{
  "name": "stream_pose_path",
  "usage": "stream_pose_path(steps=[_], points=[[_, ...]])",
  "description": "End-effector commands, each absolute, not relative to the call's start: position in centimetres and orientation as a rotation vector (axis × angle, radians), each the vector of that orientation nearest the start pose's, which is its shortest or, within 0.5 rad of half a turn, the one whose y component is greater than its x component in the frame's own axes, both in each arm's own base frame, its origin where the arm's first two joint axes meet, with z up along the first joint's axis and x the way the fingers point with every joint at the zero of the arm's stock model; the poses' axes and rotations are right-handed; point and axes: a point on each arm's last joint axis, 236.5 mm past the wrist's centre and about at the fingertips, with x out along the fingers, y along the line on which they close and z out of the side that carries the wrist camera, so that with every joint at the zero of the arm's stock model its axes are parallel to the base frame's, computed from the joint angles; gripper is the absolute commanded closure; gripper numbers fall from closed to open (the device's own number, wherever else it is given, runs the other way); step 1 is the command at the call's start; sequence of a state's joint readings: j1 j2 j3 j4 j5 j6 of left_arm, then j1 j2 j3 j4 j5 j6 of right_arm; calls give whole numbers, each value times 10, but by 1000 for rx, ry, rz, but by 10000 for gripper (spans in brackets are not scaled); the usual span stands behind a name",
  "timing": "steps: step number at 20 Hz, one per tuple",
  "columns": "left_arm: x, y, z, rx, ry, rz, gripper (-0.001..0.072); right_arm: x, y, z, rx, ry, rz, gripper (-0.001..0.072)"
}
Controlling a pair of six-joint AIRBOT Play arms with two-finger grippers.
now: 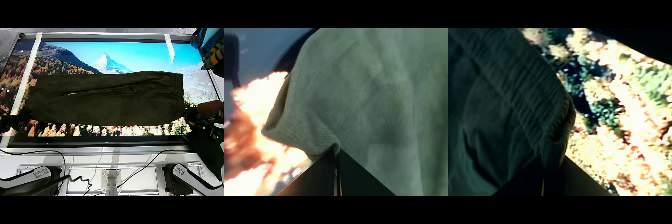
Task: Fold the clothes and pants, and hang the long-sleeved shirts on hangers.
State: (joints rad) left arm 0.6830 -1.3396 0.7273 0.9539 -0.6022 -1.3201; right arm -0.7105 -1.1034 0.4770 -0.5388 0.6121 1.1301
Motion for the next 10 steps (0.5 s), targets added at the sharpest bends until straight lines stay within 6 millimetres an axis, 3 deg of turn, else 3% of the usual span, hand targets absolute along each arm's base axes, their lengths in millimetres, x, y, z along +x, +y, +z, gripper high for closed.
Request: stream_pose_path(steps=[1,3,6,8,10], points=[[352,182,-99,-751,906,468,691,320,-123,-43,904,738,-341,674],[341,184,-92,-736,930,458,692,306,-122,-33,858,759,-363,674],[312,203,-69,-652,951,483,693,262,-121,-35,776,920,-449,674],[296,219,-46,-612,920,523,693,229,-131,-31,648,1026,-516,674],[286,229,-21,-577,866,556,693,209,-146,-14,562,1051,-593,673]])
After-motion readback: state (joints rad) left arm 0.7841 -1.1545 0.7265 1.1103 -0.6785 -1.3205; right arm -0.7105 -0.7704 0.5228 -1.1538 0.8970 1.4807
